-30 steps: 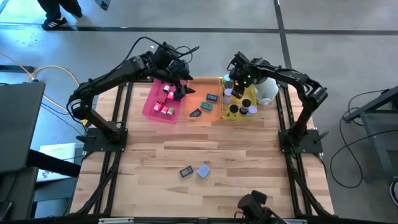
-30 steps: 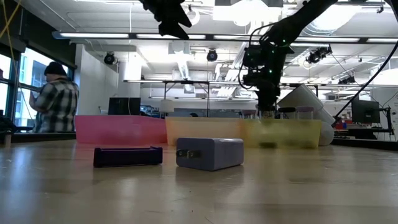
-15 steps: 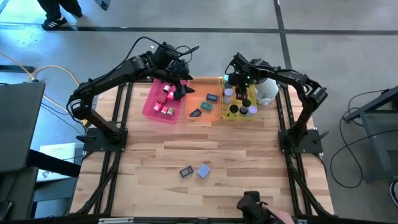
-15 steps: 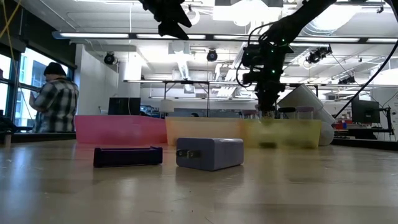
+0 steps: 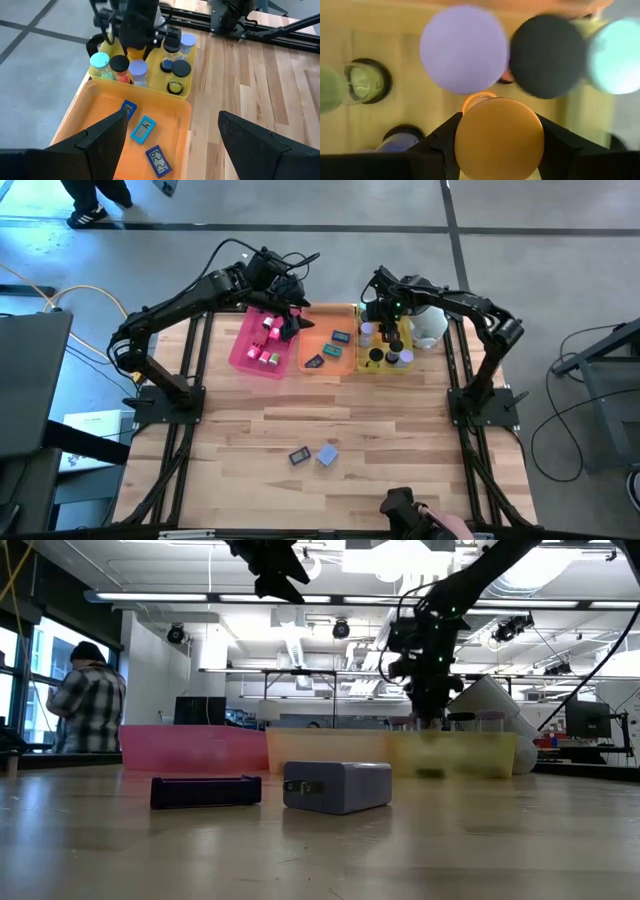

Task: Pick & Place Office items
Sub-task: Put the yellow hourglass into the yellow bin

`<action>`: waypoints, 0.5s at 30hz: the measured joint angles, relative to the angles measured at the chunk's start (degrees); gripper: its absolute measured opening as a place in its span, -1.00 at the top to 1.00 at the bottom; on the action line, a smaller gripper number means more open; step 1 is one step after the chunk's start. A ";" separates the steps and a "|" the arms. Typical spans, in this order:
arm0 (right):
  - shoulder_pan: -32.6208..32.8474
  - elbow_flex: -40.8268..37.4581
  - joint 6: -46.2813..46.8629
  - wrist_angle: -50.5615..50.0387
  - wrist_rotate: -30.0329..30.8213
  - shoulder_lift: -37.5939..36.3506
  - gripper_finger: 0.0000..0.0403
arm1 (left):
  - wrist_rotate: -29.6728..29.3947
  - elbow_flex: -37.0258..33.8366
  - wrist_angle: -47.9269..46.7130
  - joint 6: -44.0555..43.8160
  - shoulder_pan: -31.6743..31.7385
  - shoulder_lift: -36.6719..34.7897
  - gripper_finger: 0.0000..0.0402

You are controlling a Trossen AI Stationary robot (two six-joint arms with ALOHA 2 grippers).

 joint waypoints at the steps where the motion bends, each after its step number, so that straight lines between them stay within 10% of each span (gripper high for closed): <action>1: -0.18 0.00 0.02 -0.44 0.01 0.70 0.12 | 0.00 0.00 0.02 -0.03 0.00 0.00 -0.52; 15: 0.01 0.00 0.26 0.49 1.27 2.29 -0.01 | -0.02 -0.01 0.02 -0.21 0.00 0.00 -0.52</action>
